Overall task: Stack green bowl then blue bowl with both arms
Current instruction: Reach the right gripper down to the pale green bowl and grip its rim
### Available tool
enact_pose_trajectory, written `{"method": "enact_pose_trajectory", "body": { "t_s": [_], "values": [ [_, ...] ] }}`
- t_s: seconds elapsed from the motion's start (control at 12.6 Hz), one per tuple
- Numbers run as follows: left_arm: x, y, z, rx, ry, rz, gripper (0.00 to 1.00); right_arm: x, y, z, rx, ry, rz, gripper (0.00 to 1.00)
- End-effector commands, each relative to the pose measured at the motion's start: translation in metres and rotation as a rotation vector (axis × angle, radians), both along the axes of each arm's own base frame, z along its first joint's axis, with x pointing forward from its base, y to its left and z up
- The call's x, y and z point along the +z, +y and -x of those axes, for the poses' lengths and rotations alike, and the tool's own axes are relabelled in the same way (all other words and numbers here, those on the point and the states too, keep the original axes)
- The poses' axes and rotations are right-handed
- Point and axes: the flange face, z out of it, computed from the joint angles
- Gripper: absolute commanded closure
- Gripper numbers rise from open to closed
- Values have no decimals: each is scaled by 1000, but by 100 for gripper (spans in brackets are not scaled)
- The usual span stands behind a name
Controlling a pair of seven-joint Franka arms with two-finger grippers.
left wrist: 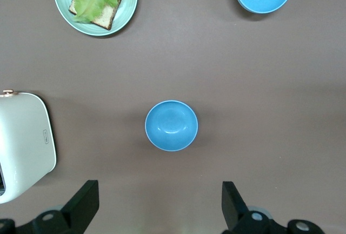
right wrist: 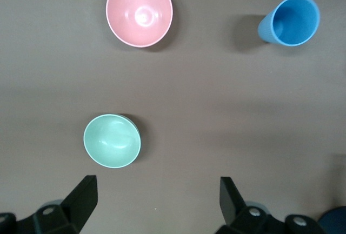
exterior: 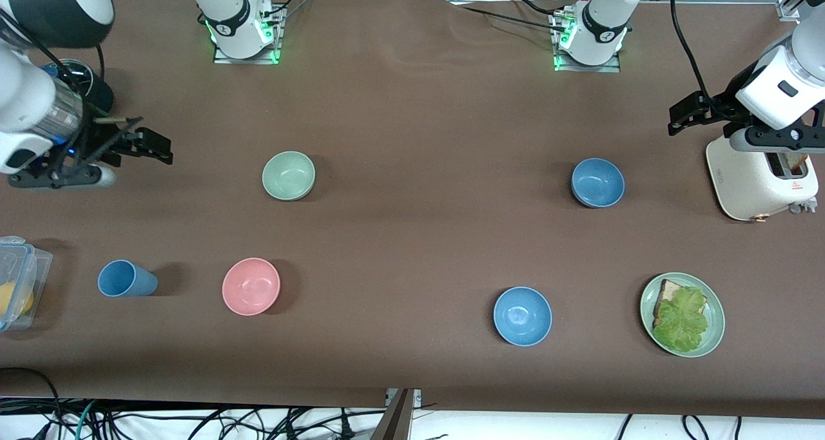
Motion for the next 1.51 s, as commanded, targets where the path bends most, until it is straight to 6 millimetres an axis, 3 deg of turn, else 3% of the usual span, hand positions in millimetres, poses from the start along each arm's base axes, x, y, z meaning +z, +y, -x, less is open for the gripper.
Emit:
{"method": "enact_pose_trajectory", "body": {
  "t_s": [0.0,0.32,0.4,0.64,0.79,0.95,1.19,1.27,1.43],
  "values": [
    [6,1,6,5,-1,4,0,-15,3,-1,20,45,12,0],
    [5,1,6,6,1,4,0,-34,23,25,30,79,3,0],
    [5,1,6,6,1,4,0,-56,29,32,36,74,1,0],
    [5,1,6,5,1,4,0,-158,45,68,31,-64,-30,0],
    [5,1,7,4,6,4,0,-208,57,71,44,-95,-35,0],
    [5,1,7,4,9,3,0,-261,72,87,8,-150,-42,0],
    [5,1,7,4,12,3,0,-304,74,96,0,-135,-39,2],
    [5,2,7,6,12,3,0,-315,72,102,-21,-119,-34,7],
    [5,3,7,9,12,3,0,-323,83,108,-56,-110,-35,29]
  ]
}}
